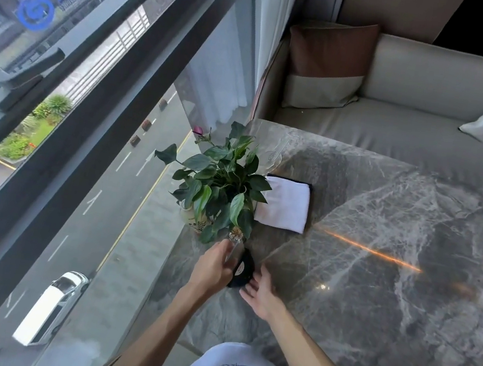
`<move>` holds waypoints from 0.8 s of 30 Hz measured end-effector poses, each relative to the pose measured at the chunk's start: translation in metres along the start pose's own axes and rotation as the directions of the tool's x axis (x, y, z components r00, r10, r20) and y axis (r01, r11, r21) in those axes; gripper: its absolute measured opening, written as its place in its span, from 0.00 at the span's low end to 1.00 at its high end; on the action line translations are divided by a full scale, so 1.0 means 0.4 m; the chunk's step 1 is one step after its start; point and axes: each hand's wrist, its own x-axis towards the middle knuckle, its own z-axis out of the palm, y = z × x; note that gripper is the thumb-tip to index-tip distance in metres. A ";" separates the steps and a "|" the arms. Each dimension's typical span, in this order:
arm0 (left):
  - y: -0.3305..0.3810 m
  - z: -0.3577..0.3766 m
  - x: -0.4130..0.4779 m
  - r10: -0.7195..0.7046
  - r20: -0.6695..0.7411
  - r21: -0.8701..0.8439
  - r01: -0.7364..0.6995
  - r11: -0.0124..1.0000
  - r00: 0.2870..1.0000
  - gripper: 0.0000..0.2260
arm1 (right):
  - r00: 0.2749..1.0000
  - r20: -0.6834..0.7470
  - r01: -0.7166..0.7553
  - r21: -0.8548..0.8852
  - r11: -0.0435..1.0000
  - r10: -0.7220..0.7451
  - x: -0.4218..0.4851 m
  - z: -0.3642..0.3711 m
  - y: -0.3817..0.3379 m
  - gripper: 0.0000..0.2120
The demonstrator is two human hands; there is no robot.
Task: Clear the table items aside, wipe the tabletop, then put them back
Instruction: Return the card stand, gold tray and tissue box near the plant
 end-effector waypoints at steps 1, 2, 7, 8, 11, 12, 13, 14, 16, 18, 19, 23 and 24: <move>0.000 0.002 -0.001 0.006 0.002 0.002 -0.006 1.000 1.000 0.05 | 1.000 0.003 0.005 -0.002 1.000 -0.005 -0.001 0.000 0.000 0.30; 0.000 0.004 -0.001 0.010 0.002 0.007 -0.010 1.000 1.000 0.05 | 1.000 0.006 0.009 -0.003 1.000 -0.009 -0.001 0.000 0.002 0.30; -0.007 0.012 -0.007 -0.001 -0.002 0.021 0.001 1.000 1.000 0.05 | 1.000 0.013 0.000 -0.017 1.000 0.000 -0.002 -0.003 0.001 0.31; -0.007 0.011 -0.008 -0.004 0.001 0.016 0.004 1.000 1.000 0.05 | 1.000 0.017 0.000 -0.018 1.000 0.000 -0.001 -0.004 0.001 0.30; -0.007 0.008 -0.009 -0.014 0.016 0.002 0.014 1.000 1.000 0.06 | 1.000 0.027 0.009 -0.026 1.000 -0.009 0.000 -0.003 0.004 0.30; -0.007 0.008 -0.009 -0.015 0.019 -0.003 0.015 1.000 1.000 0.06 | 1.000 0.028 0.010 -0.033 0.999 -0.009 0.000 -0.003 0.005 0.30; -0.007 0.009 -0.009 -0.015 0.019 -0.006 0.015 1.000 1.000 0.05 | 1.000 0.025 0.009 -0.039 0.999 -0.008 -0.002 -0.003 0.005 0.30; -0.007 0.009 -0.010 -0.015 0.017 -0.005 0.015 1.000 1.000 0.05 | 1.000 0.023 0.007 -0.043 0.999 -0.006 -0.004 -0.002 0.004 0.30; -0.003 0.008 -0.012 -0.015 0.018 0.007 0.014 1.000 1.000 0.05 | 1.000 0.021 -0.003 -0.052 0.999 0.004 -0.011 0.000 0.003 0.31; 0.002 0.007 -0.013 -0.020 0.021 0.013 0.020 1.000 1.000 0.05 | 1.000 0.014 0.000 -0.058 0.998 0.001 -0.018 0.001 0.000 0.30; 0.004 0.006 -0.013 -0.024 0.021 0.015 0.023 1.000 0.999 0.05 | 1.000 0.017 0.003 -0.063 0.998 -0.002 -0.023 0.003 -0.003 0.30; 0.011 -0.001 -0.017 -0.048 0.036 0.053 0.046 0.998 0.998 0.05 | 0.999 0.036 -0.033 -0.189 0.981 0.041 -0.048 -0.002 -0.021 0.30; 0.015 -0.004 -0.019 -0.052 0.045 0.065 0.049 0.997 0.998 0.05 | 0.998 0.041 -0.041 -0.235 0.971 0.052 -0.054 -0.011 -0.025 0.31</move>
